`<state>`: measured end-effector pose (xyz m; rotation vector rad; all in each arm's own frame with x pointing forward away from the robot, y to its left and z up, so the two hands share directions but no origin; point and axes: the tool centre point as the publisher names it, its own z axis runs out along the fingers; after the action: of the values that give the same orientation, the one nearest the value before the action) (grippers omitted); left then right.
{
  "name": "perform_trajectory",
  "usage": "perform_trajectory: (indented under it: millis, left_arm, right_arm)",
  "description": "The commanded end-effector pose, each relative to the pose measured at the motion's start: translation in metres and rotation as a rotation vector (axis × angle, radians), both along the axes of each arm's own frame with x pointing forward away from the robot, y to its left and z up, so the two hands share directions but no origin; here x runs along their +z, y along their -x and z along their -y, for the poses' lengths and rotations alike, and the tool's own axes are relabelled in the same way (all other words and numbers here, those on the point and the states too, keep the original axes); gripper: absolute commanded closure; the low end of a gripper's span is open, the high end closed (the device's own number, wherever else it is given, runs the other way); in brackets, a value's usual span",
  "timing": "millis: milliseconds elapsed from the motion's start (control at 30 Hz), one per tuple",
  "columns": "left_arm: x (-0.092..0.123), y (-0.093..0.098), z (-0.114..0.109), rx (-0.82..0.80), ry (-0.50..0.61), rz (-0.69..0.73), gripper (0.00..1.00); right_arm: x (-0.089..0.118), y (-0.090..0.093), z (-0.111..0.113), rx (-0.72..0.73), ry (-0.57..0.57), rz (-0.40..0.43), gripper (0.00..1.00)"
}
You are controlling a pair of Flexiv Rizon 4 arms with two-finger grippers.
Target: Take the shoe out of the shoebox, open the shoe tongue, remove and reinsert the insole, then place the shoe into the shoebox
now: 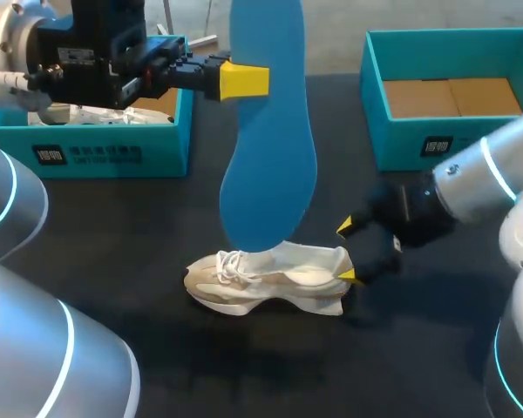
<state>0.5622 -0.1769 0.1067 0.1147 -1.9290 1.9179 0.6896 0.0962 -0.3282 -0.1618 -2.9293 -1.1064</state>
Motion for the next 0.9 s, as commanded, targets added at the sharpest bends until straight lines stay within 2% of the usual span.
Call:
perform_trajectory:
  millis: [33, 600, 900]
  left_arm:
    - [0.0, -0.001, 0.002, -0.002, -0.003, 0.0, 1.0]
    - [0.0, -0.001, 0.002, -0.002, -0.003, 0.0, 1.0]
    - [0.0, -0.001, 0.002, -0.002, -0.003, 0.0, 1.0]
  right_arm:
    - [0.0, -0.002, -0.011, 0.014, 0.439, -0.039, 0.0]
    - [0.008, 0.009, -0.022, 0.018, 0.633, -0.089, 0.0]
    - [0.004, 0.011, -0.027, 0.013, 0.638, -0.073, 0.0]
